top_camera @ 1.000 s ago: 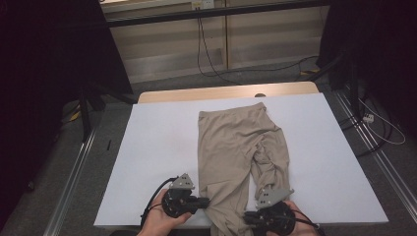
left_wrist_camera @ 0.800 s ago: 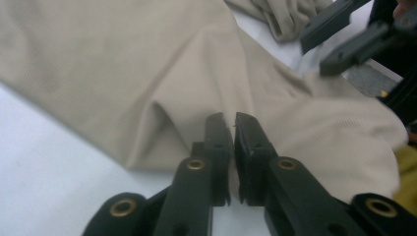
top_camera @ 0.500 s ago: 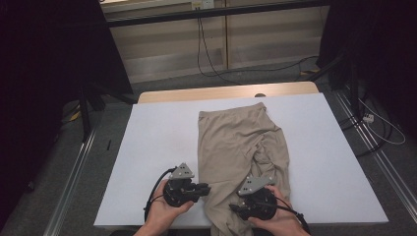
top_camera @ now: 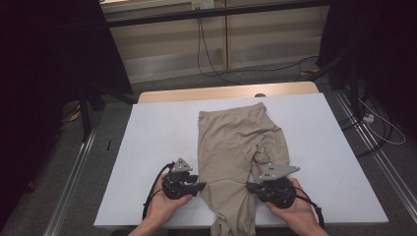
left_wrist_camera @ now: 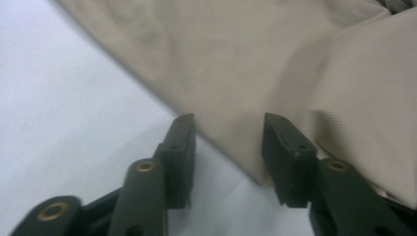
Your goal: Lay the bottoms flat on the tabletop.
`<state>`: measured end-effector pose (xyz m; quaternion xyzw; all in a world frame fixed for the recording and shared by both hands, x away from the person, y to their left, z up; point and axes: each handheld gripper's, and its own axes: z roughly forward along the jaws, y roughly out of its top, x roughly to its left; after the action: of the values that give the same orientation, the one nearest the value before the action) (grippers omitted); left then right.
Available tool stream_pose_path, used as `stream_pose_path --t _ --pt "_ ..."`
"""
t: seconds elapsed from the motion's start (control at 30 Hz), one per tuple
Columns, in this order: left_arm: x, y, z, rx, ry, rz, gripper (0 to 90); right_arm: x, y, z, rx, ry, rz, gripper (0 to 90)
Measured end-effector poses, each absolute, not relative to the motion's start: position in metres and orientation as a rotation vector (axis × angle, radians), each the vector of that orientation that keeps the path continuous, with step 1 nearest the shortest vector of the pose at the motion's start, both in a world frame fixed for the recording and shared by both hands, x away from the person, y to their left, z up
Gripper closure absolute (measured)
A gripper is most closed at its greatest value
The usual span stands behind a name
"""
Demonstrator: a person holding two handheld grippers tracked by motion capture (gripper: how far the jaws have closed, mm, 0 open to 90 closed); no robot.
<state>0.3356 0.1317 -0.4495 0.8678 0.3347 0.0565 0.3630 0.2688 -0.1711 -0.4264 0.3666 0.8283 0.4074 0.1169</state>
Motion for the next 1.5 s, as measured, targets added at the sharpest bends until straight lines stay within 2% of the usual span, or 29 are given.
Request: stream_pose_path --t 0.13,0.2,0.3,0.33,0.47,0.77,0.93,1.0,1.07,1.13,1.17,1.27,1.33,1.4,1.5 --pt "0.337 0.123 -0.448 2.286 0.841 0.224 57.0 0.277 -0.184 -0.424 1.108 2.362 1.171 88.8" --pt "0.338 0.118 -0.447 2.300 0.829 0.246 65.0 0.281 -0.189 -0.424 1.124 2.341 1.158 88.7" --pt "0.340 0.113 -0.448 2.298 0.792 0.194 87.1 0.287 -0.191 -0.426 1.138 2.331 1.148 88.7" --pt "0.340 0.111 -0.447 2.308 0.782 0.200 90.0 0.288 -0.191 -0.427 1.138 2.332 1.149 88.7" --pt "0.346 0.115 -0.446 2.289 0.819 0.153 90.0 0.288 -0.187 -0.425 1.110 2.339 1.149 88.6" --pt "0.390 0.126 -0.429 2.136 0.933 0.278 90.0 0.315 -0.176 -0.419 1.090 2.298 1.148 88.7" --pt "0.407 0.128 -0.438 2.088 1.001 0.266 90.0 0.338 -0.173 -0.431 1.109 2.269 1.012 88.5" --pt "0.406 0.128 -0.442 2.103 0.992 0.241 90.0 0.339 -0.173 -0.438 1.151 2.310 1.011 81.5" --pt "0.403 0.128 -0.440 2.090 0.977 0.256 85.8 0.333 -0.173 -0.438 1.152 2.303 1.029 69.4" --pt "0.398 0.129 -0.434 2.067 0.964 0.256 76.2 0.322 -0.172 -0.429 1.121 2.293 1.086 62.4" --pt "0.395 0.129 -0.431 2.065 0.960 0.260 67.5 0.315 -0.171 -0.424 1.108 2.292 1.116 58.3" --pt "0.382 0.130 -0.427 2.075 0.908 0.287 57.5 0.291 -0.164 -0.413 1.042 2.386 1.229 59.3" --pt "0.375 0.130 -0.426 2.082 0.902 0.301 46.6 0.274 -0.156 -0.414 0.993 2.468 1.271 57.9" --pt "0.368 0.131 -0.426 2.087 0.890 0.297 44.5 0.260 -0.147 -0.420 0.957 2.559 1.268 52.0" --pt "0.360 0.131 -0.425 2.087 0.885 0.298 36.2 0.248 -0.134 -0.432 0.914 2.632 1.227 43.4"
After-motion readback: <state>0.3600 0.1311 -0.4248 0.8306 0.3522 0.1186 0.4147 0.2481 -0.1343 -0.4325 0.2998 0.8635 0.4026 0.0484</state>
